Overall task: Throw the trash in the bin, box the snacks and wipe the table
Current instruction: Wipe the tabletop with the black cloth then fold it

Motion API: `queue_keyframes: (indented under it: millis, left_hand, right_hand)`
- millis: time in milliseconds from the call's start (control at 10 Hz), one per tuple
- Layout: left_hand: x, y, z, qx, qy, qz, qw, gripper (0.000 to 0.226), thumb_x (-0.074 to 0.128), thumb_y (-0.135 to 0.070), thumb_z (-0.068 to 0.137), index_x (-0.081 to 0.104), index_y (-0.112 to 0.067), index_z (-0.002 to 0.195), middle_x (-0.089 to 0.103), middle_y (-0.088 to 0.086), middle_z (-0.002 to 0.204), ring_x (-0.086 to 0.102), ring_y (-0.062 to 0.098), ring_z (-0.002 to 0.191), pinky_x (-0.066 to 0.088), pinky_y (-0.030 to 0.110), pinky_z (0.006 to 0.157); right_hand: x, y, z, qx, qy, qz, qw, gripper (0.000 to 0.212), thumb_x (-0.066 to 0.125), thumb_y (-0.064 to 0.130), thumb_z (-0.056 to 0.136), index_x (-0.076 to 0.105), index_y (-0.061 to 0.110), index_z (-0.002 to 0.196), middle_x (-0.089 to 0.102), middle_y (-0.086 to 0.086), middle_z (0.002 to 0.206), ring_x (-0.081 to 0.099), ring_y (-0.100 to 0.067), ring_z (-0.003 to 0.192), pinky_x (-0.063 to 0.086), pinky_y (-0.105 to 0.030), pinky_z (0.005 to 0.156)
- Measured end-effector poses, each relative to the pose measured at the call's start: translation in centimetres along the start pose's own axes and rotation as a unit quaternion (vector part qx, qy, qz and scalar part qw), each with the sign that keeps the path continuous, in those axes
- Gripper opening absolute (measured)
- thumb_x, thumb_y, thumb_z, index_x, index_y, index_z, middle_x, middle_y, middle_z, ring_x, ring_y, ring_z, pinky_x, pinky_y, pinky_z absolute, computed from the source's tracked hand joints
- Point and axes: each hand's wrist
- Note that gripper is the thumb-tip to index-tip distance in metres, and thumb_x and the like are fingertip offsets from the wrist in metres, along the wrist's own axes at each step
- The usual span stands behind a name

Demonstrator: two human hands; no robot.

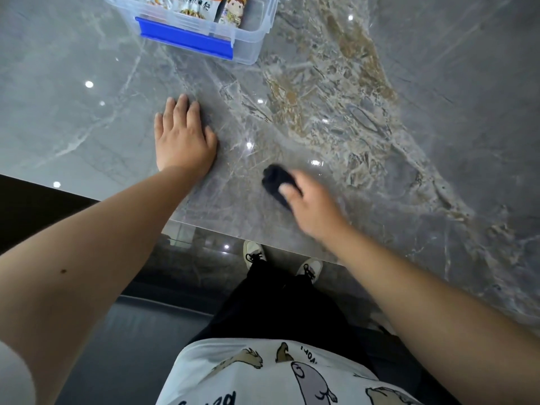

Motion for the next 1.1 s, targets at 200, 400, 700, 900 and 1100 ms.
queue_keyframes:
  millis: [200,400,700,900,1100]
  left_hand:
    - [-0.4,-4.0,-0.2,0.058,0.021,-0.028,0.998,0.057,0.038,-0.031,0.090,0.036,-0.008,0.143,0.026,0.015,0.156,0.015,0.031,0.146,0.008,0.050,0.118]
    - [1.7,-7.2,-0.4,0.065,0.030,0.007,0.997,0.057,0.032,-0.035,0.095,0.032,-0.010,0.146,0.024,0.010,0.158,0.012,0.026,0.147,0.005,0.048,0.118]
    - [2.3,-7.0,-0.4,0.071,0.000,0.023,0.997,0.056,0.033,-0.034,0.093,0.036,-0.010,0.143,0.031,0.011,0.155,0.019,0.028,0.145,0.011,0.048,0.118]
    - [2.1,-7.2,-0.3,0.068,0.005,0.028,0.997,0.057,0.033,-0.034,0.092,0.036,-0.009,0.143,0.031,0.012,0.154,0.019,0.028,0.145,0.012,0.049,0.117]
    - [2.0,-7.3,-0.3,0.068,0.008,0.026,0.997,0.057,0.032,-0.034,0.092,0.036,-0.010,0.143,0.031,0.011,0.155,0.018,0.028,0.145,0.011,0.049,0.118]
  right_hand:
    - [-10.2,-1.5,8.4,0.182,-0.161,0.334,0.910,0.020,0.052,0.037,0.094,0.063,0.020,0.097,0.069,-0.002,0.107,0.065,-0.020,0.100,0.054,-0.042,0.085]
    - [-17.9,-5.2,19.2,0.123,-0.255,0.033,0.959,0.032,0.040,0.039,0.095,0.051,0.010,0.105,0.057,-0.011,0.107,0.051,-0.017,0.089,0.043,-0.032,0.079]
    - [-16.3,-9.9,26.4,-0.024,-0.074,-0.360,0.930,0.055,0.031,0.041,0.101,0.023,0.013,0.148,0.022,-0.008,0.157,0.022,-0.031,0.142,0.022,-0.047,0.114]
    - [-12.9,-8.7,20.6,-0.098,0.013,-0.393,0.914,0.057,0.028,0.043,0.101,0.019,0.014,0.149,0.015,-0.008,0.159,0.015,-0.028,0.145,0.016,-0.048,0.116]
    - [-7.0,-7.1,10.0,-0.148,0.061,-0.394,0.905,0.057,0.034,0.042,0.099,0.025,0.013,0.148,0.021,-0.007,0.157,0.016,-0.025,0.145,0.013,-0.046,0.117]
Point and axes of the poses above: each hand's wrist, its own z-axis towards the middle knuckle, its own x-axis out of the palm, y = z × x
